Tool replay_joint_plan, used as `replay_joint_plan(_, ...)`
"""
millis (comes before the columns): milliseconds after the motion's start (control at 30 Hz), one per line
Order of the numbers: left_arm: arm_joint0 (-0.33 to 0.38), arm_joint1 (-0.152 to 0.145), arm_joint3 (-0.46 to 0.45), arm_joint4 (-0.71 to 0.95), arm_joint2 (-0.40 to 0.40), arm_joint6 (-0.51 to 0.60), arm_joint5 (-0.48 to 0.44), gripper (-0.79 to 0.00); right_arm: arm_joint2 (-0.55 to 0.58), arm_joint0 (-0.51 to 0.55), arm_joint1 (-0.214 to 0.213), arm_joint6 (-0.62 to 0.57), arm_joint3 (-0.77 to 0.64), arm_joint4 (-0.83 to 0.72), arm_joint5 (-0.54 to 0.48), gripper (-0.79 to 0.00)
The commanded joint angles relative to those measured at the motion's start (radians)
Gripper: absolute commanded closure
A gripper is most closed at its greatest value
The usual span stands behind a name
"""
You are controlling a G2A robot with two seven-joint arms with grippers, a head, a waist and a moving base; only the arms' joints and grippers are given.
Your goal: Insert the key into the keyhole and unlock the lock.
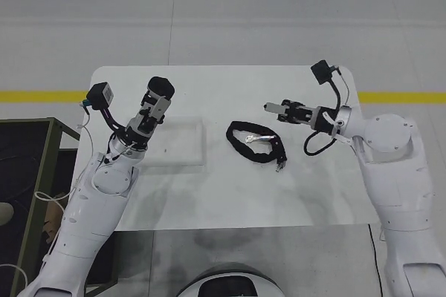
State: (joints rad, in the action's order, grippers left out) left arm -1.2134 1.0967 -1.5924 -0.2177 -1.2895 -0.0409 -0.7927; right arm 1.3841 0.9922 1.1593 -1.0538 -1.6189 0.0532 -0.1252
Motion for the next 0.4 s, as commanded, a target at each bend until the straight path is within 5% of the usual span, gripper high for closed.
replay_joint_plan(0, 0.000, 0.000, 0.000, 0.000, 0.000, 0.000, 0.000, -0.785, 0.011, 0.008, -0.002, 0.008, -0.018, -0.002, -0.010, -0.785)
replay_joint_plan(33, 0.000, 0.000, 0.000, 0.000, 0.000, 0.000, 0.000, -0.784, 0.009, 0.007, -0.002, 0.007, -0.017, -0.003, -0.009, -0.739)
replay_joint_plan(367, 0.000, 0.000, 0.000, 0.000, 0.000, 0.000, 0.000, -0.784, 0.011, 0.008, -0.002, 0.008, -0.018, -0.001, -0.010, -0.784)
